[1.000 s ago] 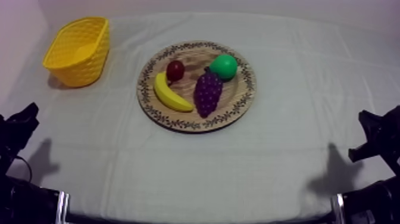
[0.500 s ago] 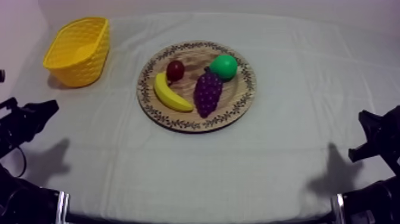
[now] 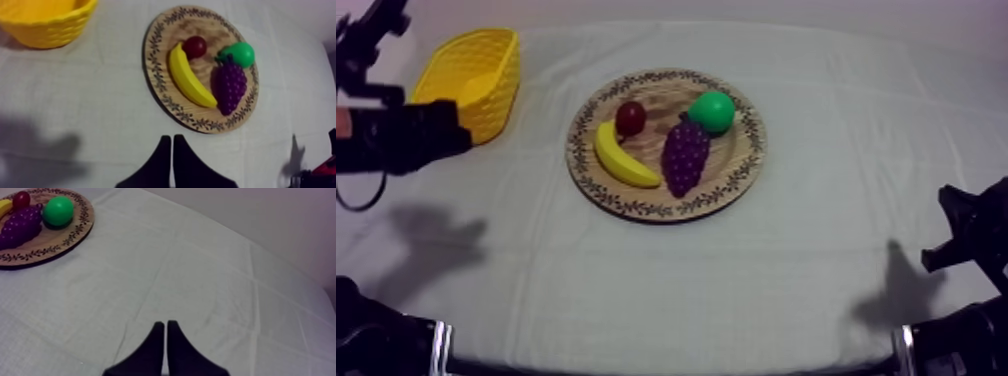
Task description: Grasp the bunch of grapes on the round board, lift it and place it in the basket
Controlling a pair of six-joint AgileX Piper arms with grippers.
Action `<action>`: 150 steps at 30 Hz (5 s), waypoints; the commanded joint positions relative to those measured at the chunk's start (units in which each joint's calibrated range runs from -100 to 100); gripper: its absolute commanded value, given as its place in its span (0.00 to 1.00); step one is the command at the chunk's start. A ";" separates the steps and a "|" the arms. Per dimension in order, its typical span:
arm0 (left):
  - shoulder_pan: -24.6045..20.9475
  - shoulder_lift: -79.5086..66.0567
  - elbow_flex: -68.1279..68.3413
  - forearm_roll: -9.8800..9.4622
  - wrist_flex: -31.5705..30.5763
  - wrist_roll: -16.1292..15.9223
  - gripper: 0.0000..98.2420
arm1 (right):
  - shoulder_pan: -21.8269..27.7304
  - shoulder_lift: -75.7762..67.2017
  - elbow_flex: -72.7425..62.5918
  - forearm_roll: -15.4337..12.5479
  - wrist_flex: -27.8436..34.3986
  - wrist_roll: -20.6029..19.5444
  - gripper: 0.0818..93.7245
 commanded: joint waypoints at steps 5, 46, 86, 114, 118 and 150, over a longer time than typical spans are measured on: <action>4.93 17.61 -19.43 0.28 10.49 1.23 0.00 | -0.02 0.00 0.00 -0.01 0.00 0.01 0.00; 14.28 60.64 -65.66 -0.41 30.90 5.18 0.77 | -0.02 0.00 0.00 -0.01 0.00 0.01 0.00; 10.39 96.17 -89.98 1.28 38.04 2.70 0.89 | -0.02 0.00 0.00 -0.01 0.00 0.01 0.00; 11.00 84.93 -85.33 1.33 39.86 0.04 0.45 | -0.02 0.00 0.00 -0.01 0.00 0.01 0.00; 11.34 78.40 -83.73 1.36 41.35 0.07 0.45 | -0.02 0.00 0.00 -0.01 0.00 0.01 0.00; -6.94 60.97 -73.65 -1.56 42.30 -9.84 0.47 | -0.02 0.00 0.00 -0.01 0.00 0.01 0.00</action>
